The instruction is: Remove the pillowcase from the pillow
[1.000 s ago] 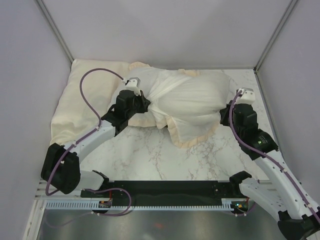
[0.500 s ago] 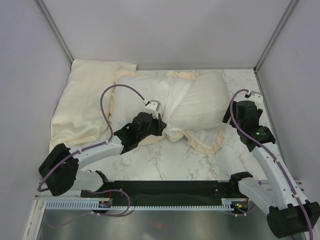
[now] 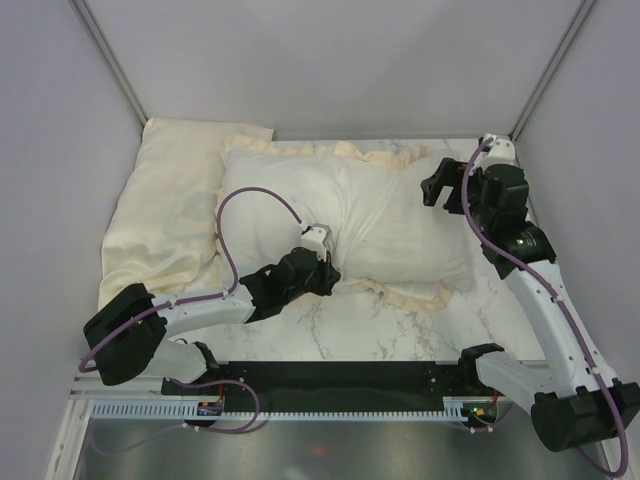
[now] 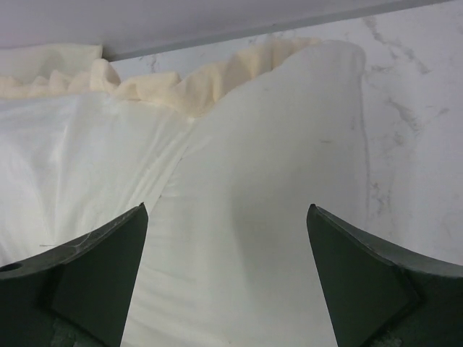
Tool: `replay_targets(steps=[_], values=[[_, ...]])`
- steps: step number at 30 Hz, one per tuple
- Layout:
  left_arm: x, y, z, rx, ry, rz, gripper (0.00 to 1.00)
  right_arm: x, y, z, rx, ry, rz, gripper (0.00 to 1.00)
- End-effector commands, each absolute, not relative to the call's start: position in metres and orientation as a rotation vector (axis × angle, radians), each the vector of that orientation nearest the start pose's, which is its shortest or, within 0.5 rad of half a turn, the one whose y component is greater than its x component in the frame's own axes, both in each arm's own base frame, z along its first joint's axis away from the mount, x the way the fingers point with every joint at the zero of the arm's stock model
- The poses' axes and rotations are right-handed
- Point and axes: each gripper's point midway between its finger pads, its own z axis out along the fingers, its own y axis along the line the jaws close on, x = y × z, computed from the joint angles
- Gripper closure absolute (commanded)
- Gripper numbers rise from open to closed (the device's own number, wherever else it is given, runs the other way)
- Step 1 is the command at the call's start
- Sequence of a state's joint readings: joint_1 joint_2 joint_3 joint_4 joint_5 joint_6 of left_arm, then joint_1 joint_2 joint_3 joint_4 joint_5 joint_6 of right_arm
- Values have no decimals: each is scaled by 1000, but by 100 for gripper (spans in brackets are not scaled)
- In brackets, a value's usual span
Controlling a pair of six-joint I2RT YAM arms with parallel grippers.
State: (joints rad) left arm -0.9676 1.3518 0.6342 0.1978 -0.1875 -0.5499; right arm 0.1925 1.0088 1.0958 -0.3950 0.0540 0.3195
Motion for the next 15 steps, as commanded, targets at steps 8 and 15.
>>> replay_targets(steps=[8,15], values=[[222,-306,84,350,2189,-647,98,302,119,135,150,2226,483,7],[233,-312,120,409,2107,-618,60,281,122,92,146,2291,479,100]])
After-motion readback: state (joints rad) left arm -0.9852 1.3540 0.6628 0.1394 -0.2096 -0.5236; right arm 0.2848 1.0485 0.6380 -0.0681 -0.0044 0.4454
